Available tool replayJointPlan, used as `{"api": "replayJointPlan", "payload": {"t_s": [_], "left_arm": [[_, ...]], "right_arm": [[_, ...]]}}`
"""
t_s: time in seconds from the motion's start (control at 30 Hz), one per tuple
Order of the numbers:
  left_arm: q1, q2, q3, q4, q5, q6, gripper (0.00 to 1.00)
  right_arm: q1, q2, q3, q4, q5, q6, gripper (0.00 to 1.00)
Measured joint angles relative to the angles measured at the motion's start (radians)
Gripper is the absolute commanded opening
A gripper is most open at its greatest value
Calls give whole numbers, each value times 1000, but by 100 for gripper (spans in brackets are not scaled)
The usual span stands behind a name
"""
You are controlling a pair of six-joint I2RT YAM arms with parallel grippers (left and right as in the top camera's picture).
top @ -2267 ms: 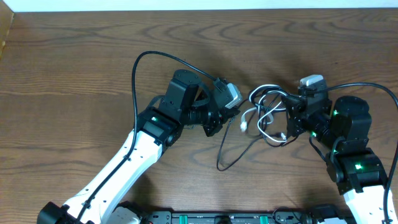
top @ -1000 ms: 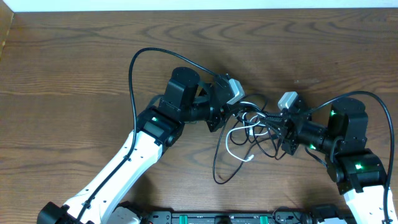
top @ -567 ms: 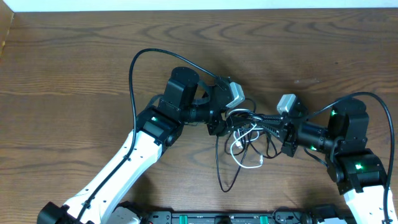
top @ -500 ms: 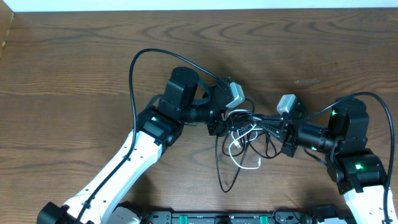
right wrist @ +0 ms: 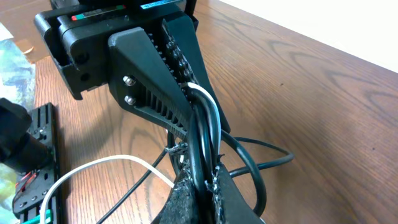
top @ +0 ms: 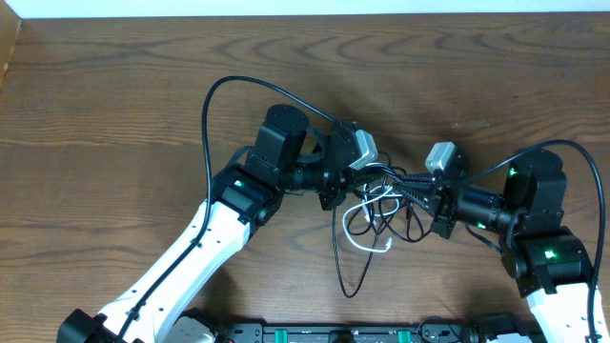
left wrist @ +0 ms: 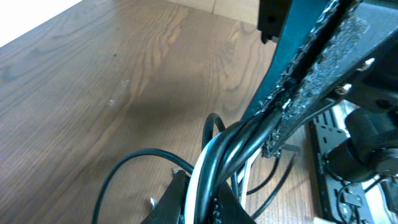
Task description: Untangle cables
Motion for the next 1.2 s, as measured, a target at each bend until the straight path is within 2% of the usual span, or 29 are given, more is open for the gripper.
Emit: {"api": "replayJointPlan", "payload": {"t_s": [0.13, 0.43, 0.63, 0.67, 0.7, 0.83, 0.9, 1.0, 1.07, 1.2], "left_arm": [[-20, 0, 0, 10, -101, -54, 7], [-19, 0, 0, 64, -458, -301, 7], [-1, 0, 0, 105, -547, -378, 7], [0, 0, 0, 106, -552, -384, 7], [0, 0, 0, 106, -557, -391, 7], [3, 0, 0, 105, -563, -405, 8], [5, 0, 0, 103, -563, -409, 8], [6, 0, 0, 103, -564, -416, 8], [6, 0, 0, 103, -564, -420, 8], [6, 0, 0, 103, -562, -420, 7]], "right_arm": [[1, 2, 0, -8, 42, 39, 1], [2, 3, 2, -112, 152, 120, 1], [2, 3, 2, -129, 240, 147, 1], [2, 3, 2, -120, 245, 150, 4], [2, 3, 2, -99, 254, 158, 11], [2, 3, 2, -25, 288, 201, 17], [2, 2, 2, -4, 331, 234, 34], [2, 2, 2, 1, 453, 324, 54], [2, 2, 2, 1, 527, 365, 64], [2, 2, 2, 27, 598, 410, 68]]}}
